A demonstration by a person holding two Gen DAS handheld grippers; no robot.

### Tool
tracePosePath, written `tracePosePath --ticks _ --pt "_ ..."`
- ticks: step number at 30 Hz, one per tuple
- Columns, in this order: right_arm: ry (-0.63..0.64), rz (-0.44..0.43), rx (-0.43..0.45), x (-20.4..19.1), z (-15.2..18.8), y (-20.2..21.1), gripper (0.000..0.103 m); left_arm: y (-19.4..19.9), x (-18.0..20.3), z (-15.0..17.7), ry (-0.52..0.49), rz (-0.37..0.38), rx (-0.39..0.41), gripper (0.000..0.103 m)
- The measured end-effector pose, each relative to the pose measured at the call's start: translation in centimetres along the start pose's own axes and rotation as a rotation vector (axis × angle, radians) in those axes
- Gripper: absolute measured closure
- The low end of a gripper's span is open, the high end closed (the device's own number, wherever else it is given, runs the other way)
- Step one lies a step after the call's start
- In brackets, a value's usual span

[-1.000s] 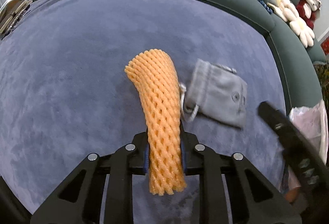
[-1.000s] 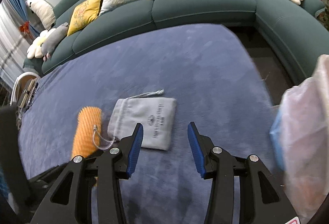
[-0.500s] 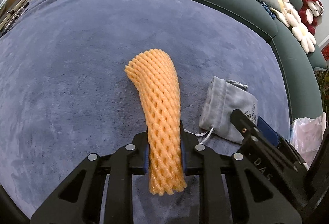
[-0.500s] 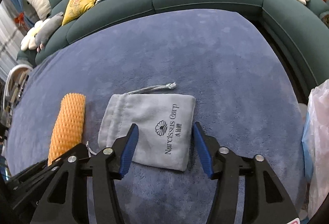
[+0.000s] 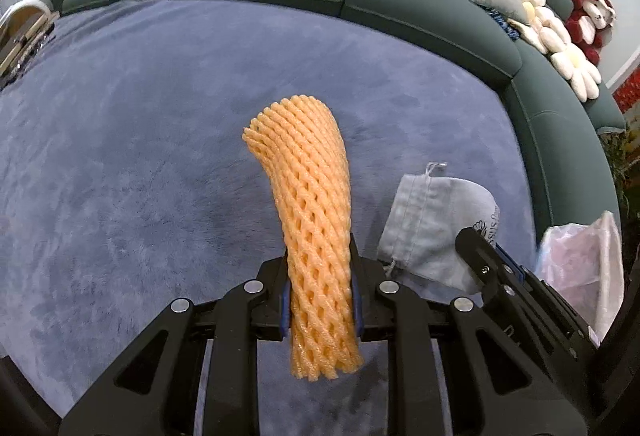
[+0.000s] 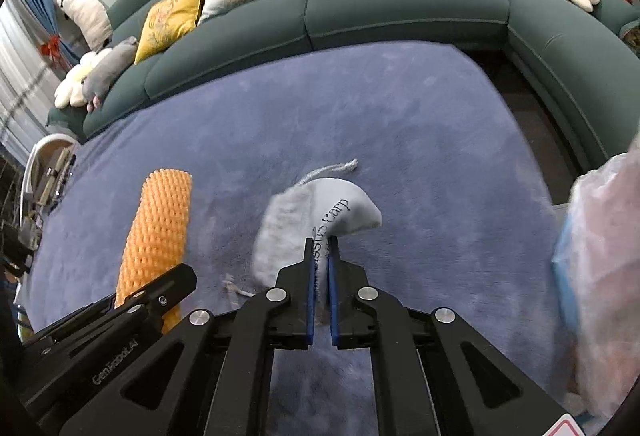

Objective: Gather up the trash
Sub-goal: 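Grasp the grey drawstring pouch with the right gripper while the left holds the mesh sleeve, then carry the mesh sleeve and grey pouch over the bin and open both grippers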

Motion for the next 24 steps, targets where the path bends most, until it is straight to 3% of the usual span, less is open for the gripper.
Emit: tracePosePath --ticks 10,24 --pt "-0.052 0.011 0.156 4.3 -2.4 9.3 0.097 5.9 6.9 0.4 -0.103 0.041 0.086 0.082" --pt "-0.182 0.111 0.340 15.8 -2.2 21.0 0.097 10.7 21.5 3.0 -0.349 0.142 0.150 0.082"
Point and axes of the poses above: each gripper's, at about its wrist camera, not at the fingertips, and y roughly against the way its jaws point, x to its right, z to its underside, the point moved 5 cm from there along -y, roughly the way its jaws point, and after that the axes turned 5 degrees about -y, right-handed, at the moved point
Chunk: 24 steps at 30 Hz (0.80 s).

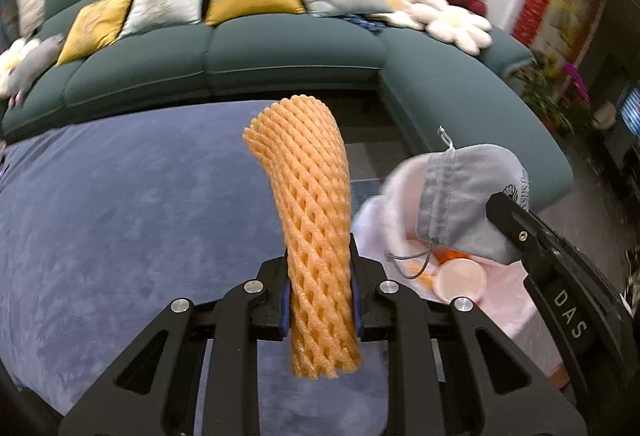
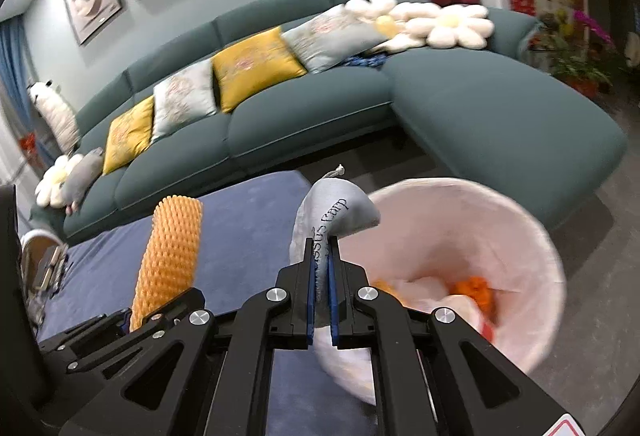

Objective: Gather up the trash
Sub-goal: 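Carry the mesh sleeve and grey pouch over the bin and open both grippers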

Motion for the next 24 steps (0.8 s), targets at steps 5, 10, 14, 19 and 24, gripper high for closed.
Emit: tracePosePath --ticks 5,10,14,19,24 --pt "-0.040 0.039 0.026 3.8 -0.6 1.6 0.097 -0.2 4.1 -0.4 -0.067 0.029 -0.002 0.082" --pt "-0.071 0.066 0.045 6.8 -0.5 2.7 0.097 -0.4 7.0 0.1 -0.121 0.045 -0.010 0.082" --pt "-0.096 0.086 0.056 8.7 -0.5 3.2 0.097 -1.2 8.7 0.2 -0.156 0.057 -0.027 0.082" --pt "-0.121 0.106 0.060 10.7 -0.4 3.5 0.097 -2.1 11.0 0.7 -0.197 0.085 -0.054 0.082" --pt "-0.137 0.116 0.054 12.0 -0.3 3.2 0.097 -3.3 12.4 0.8 -0.211 0.110 -0.083 0.081"
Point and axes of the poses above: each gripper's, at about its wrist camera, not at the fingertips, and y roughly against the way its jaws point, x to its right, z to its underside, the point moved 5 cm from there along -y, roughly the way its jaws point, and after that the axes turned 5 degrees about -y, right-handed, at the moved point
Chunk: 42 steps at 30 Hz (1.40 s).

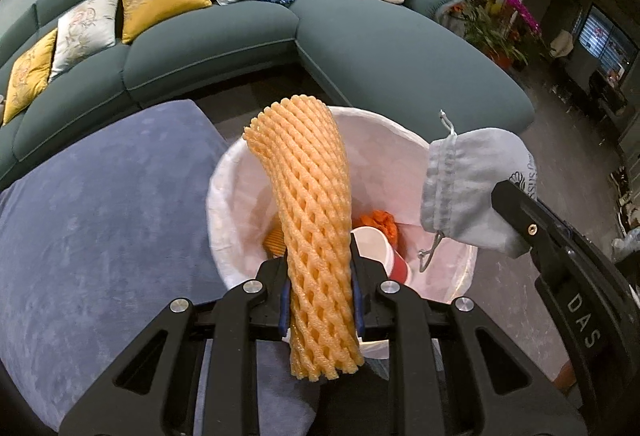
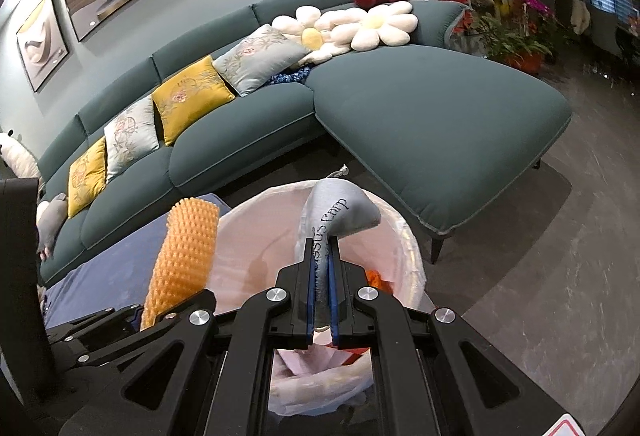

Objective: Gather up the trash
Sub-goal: 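Carry the mesh sleeve and grey pouch over the bin and open both grippers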

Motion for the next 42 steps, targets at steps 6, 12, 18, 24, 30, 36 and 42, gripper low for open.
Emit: tracePosePath --ticks 6,12,18,24,30,36,42 --pt "-0.010 -0.002 -0.012 0.6 0.2 -0.8 0.097 -0.7 0.2 -0.4 0.009 0.002 0.007 0.065" --pt "-0.007 -0.010 -0.021 0.2 0.6 -1.3 0.097 -0.8 -1.0 -0.4 0.046 -0.025 0.016 0.050" --pt "-0.002 -0.016 -0.029 -0.3 0.5 -1.7 0.097 -0.9 -2.2 -0.2 0.072 -0.039 0.013 0.050" --pt "0.010 -0.025 -0.037 -1.1 0.7 -2.1 0.096 -0.8 -3.2 0.3 0.089 -0.052 0.008 0.050" --pt "0.031 -0.040 -0.049 -2.0 0.9 -2.4 0.095 -0.8 -3.7 0.5 0.097 -0.062 0.007 0.050" --pt "0.052 -0.045 -0.051 -2.8 1.1 -2.4 0.091 -0.7 -4.6 0.7 0.109 -0.077 0.006 0.050" --pt "0.069 -0.042 -0.046 -3.3 0.9 -2.1 0.081 -0.1 -5.8 1.0 0.134 -0.108 0.019 0.040"
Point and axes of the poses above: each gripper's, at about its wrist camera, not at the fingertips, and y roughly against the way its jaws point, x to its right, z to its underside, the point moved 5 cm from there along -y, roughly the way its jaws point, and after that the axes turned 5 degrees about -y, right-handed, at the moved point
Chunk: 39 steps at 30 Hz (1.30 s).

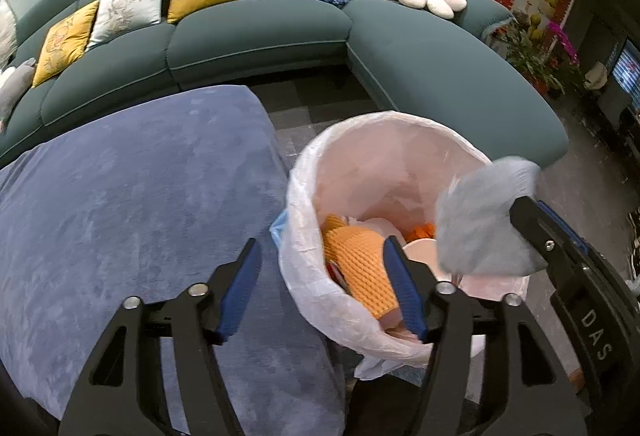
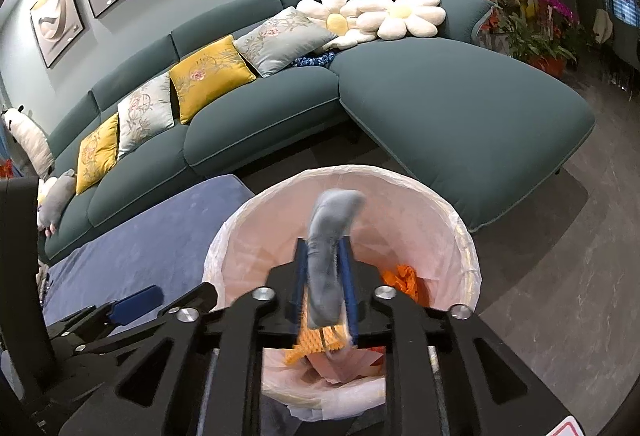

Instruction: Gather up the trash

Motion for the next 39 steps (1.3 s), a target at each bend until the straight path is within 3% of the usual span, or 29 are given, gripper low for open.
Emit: tracePosePath --ticks 20,24,32,39 --pt "0.108 0.008 0.019 -2.4 1.3 3.9 0.058 3.7 -2.7 1.7 0.026 -0.056 0.022 0.034" --pt "0.117 0.013 0.018 -2.4 1.8 4.9 0.053 4.5 -2.8 2.2 0.021 -0.072 0.030 0.029" --pt "0.148 0.049 0.024 -1.5 3.2 6.8 0.036 5.5 -3.0 3.4 0.006 -0.087 0.027 0.026" --pt "0.166 0.074 0.021 -1.2 5.1 7.4 0.022 6.4 -3.1 5.0 -0.017 -0.130 0.027 0.017"
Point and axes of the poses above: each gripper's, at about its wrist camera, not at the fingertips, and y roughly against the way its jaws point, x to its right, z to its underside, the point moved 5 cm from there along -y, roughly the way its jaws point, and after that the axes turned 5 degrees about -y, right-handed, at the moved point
